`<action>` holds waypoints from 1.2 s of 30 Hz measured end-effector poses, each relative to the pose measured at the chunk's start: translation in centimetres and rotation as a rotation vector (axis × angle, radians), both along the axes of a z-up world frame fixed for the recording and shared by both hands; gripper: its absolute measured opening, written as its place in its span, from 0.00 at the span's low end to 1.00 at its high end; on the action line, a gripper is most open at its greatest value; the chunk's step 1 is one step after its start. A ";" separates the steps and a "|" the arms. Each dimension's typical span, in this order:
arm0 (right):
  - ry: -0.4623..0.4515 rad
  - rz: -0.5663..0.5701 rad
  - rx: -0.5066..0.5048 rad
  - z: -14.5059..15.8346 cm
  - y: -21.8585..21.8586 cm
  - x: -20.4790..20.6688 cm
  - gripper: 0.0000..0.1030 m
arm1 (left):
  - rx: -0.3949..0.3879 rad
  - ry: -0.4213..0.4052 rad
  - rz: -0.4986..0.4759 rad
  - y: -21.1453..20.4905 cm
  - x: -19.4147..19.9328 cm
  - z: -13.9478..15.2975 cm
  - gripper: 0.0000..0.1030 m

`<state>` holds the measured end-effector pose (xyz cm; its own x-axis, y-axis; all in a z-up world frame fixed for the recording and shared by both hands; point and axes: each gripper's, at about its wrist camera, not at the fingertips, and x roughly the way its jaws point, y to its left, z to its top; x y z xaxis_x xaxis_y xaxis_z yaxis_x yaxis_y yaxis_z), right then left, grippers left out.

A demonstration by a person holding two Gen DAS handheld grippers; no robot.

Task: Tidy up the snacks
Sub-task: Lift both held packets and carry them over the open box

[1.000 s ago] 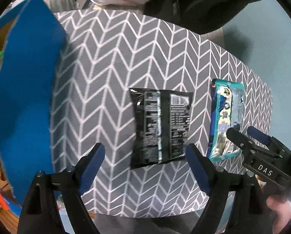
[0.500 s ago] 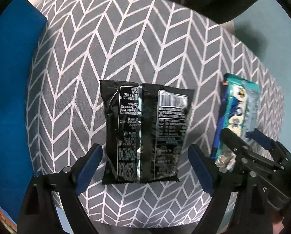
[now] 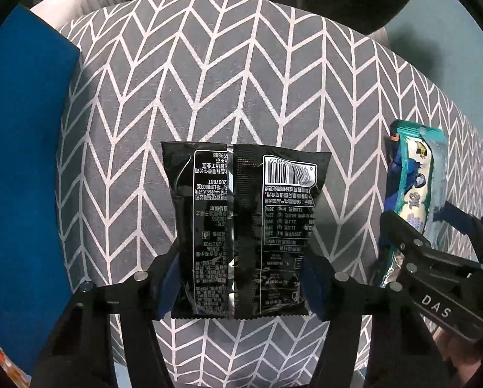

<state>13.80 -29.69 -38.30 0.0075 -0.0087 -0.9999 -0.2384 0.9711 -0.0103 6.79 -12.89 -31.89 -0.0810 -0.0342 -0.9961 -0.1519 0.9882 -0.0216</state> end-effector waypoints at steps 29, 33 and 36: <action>-0.072 0.051 0.119 9.1 1.3 -5.3 0.60 | -0.031 -0.138 -0.043 3.2 -1.6 8.7 0.63; -0.085 0.070 0.145 11.5 2.7 -5.6 0.60 | -0.035 -0.157 -0.036 4.6 -2.5 10.1 0.63; -0.096 0.080 0.163 12.7 3.2 -5.8 0.60 | -0.044 -0.171 -0.018 6.0 -3.1 11.1 0.63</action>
